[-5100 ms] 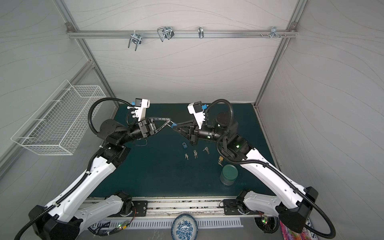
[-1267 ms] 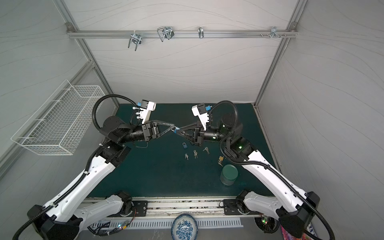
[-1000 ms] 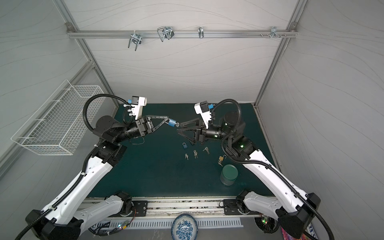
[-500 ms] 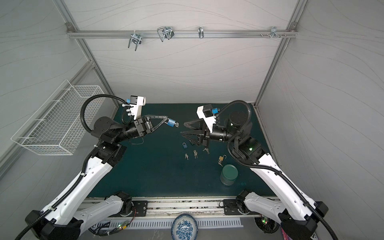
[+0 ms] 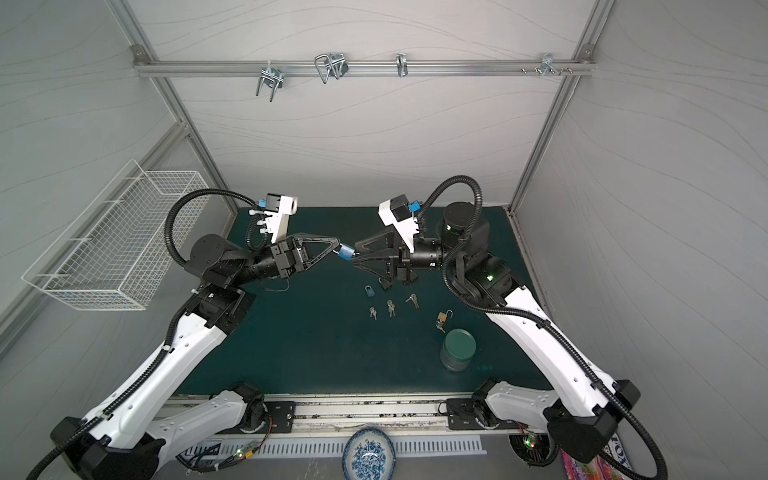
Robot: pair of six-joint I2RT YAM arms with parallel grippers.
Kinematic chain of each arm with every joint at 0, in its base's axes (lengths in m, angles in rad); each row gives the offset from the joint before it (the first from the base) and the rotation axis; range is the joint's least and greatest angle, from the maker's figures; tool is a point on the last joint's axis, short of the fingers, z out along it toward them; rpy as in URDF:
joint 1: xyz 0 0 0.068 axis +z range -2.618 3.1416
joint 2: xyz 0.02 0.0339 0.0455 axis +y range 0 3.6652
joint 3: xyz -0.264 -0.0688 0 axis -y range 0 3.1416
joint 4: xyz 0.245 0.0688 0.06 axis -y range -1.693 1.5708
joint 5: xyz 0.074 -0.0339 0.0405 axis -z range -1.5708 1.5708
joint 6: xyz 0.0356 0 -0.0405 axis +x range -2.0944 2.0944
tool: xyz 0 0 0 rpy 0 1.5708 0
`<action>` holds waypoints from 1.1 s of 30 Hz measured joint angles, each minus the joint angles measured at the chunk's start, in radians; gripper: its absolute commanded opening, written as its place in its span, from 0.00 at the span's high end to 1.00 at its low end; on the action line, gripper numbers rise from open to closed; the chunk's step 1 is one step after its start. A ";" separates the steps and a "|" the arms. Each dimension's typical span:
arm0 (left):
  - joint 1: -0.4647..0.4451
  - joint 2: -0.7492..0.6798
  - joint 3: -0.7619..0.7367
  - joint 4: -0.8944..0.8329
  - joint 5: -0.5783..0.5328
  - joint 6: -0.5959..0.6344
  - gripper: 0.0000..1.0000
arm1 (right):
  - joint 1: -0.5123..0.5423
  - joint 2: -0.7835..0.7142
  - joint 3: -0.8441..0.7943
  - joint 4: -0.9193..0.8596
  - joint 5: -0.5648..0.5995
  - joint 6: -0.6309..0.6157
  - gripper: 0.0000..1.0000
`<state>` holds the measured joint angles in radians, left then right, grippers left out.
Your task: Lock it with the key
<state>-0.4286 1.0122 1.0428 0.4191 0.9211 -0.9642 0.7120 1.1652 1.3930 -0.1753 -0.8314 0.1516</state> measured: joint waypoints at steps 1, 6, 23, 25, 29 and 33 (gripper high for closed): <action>0.000 0.000 0.000 -0.002 0.000 0.003 1.00 | 0.000 0.000 0.000 -0.007 -0.002 0.003 0.57; 0.000 0.000 0.001 -0.011 0.000 0.011 1.00 | 0.000 0.000 0.001 -0.050 -0.012 0.008 0.66; 0.000 -0.002 0.005 -0.029 -0.001 0.032 1.00 | 0.000 0.000 0.001 -0.098 -0.007 0.023 0.94; 0.000 -0.003 0.006 -0.045 -0.001 0.037 1.00 | 0.000 0.000 0.001 -0.098 -0.002 0.024 0.96; 0.000 -0.007 0.008 -0.073 -0.005 0.052 1.00 | 0.000 0.000 0.001 -0.106 0.008 0.025 1.00; 0.000 -0.011 0.011 -0.092 -0.007 0.066 1.00 | 0.000 -0.002 0.000 -0.112 0.018 0.025 1.00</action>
<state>-0.4286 1.0012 1.0542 0.3271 0.9138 -0.8982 0.7120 1.1633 1.3933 -0.2871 -0.8131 0.1768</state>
